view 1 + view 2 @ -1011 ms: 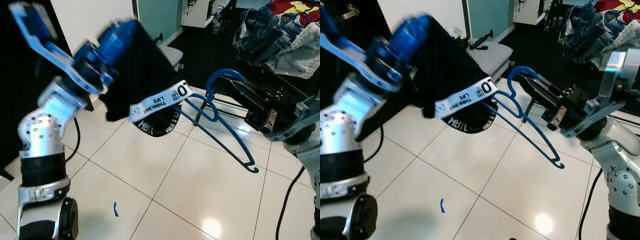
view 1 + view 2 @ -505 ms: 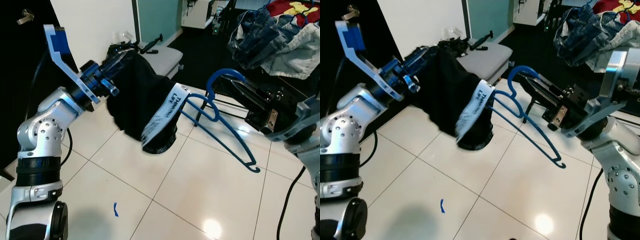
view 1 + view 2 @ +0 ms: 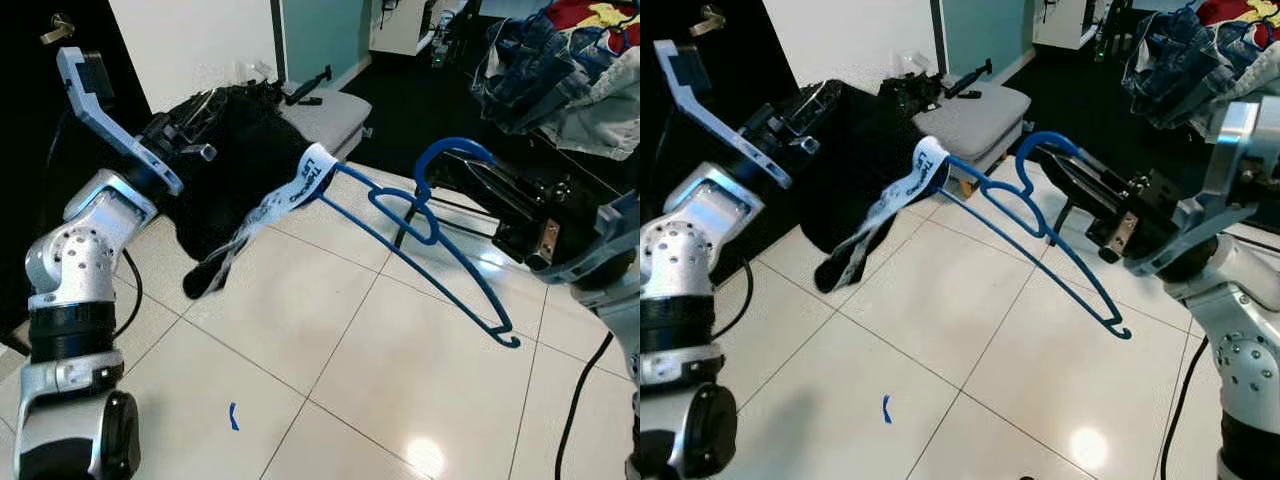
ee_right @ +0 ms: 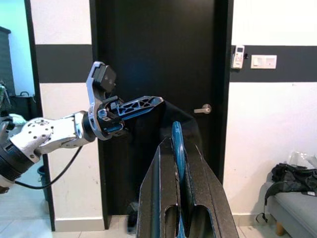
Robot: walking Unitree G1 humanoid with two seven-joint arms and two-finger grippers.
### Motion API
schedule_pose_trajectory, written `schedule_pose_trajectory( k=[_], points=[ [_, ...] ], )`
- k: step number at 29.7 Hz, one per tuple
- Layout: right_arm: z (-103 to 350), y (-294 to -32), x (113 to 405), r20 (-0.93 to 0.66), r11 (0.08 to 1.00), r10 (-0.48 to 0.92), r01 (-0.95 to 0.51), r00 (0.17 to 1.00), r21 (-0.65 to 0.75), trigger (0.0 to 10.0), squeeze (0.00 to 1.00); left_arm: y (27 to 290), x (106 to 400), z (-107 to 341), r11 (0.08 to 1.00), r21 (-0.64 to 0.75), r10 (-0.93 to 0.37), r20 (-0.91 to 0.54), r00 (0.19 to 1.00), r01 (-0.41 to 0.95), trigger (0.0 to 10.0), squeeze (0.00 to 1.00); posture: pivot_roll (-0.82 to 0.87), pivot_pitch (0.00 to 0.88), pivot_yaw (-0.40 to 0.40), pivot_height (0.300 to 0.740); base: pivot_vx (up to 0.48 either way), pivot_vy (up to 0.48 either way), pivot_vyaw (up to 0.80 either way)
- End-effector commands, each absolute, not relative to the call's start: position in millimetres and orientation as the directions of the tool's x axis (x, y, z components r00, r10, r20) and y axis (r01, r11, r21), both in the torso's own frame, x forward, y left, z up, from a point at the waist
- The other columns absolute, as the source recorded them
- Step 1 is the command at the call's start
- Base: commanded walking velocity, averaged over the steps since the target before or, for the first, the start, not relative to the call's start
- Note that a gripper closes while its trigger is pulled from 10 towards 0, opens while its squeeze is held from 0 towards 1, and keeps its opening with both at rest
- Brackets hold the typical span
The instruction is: Hang hanger
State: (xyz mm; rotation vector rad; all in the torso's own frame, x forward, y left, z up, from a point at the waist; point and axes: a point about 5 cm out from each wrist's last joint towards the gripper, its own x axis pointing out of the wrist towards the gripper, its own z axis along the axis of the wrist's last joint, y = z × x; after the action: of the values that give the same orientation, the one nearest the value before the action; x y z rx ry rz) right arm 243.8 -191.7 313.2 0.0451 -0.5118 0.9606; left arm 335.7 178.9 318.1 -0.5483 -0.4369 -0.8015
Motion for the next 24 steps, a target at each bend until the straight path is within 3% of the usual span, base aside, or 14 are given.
schedule_pose_trajectory(
  k=[1,7,16,19,24],
  points=[
    [316,-190,240,0.44,0.573,0.778,-0.793,0.448,-0.206,0.0,0.0,163,322,322,0.466,-0.246,-0.616,0.599,0.511,0.85,8.4,0.0,0.02,0.13,0.062,0.74,0.0,0.0,0.0],
    [316,-190,241,0.442,0.571,0.779,-0.794,0.445,-0.207,0.0,0.0,149,311,332,0.386,-0.197,-0.645,0.641,0.416,0.901,8.4,0.0,0.02,0.125,0.064,0.74,0.0,0.0,0.0],
    [316,-190,242,0.445,0.576,0.776,-0.791,0.447,-0.208,0.0,0.0,148,309,344,0.368,-0.185,-0.635,0.665,0.392,0.911,8.2,0.0,0.02,0.12,0.067,0.74,0.0,0.0,0.0],
    [316,-189,242,0.447,0.577,0.774,-0.79,0.448,-0.207,0.0,0.0,149,306,350,0.355,-0.181,-0.626,0.682,0.377,0.917,7.6,0.0,0.02,0.114,0.068,0.74,0.0,0.0,0.0],
    [316,-189,243,0.449,0.578,0.773,-0.789,0.448,-0.208,0.0,0.0,149,303,357,0.34,-0.178,-0.618,0.698,0.362,0.923,7.4,0.0,0.02,0.115,0.069,0.74,0.0,0.0,0.0]
  ],
)
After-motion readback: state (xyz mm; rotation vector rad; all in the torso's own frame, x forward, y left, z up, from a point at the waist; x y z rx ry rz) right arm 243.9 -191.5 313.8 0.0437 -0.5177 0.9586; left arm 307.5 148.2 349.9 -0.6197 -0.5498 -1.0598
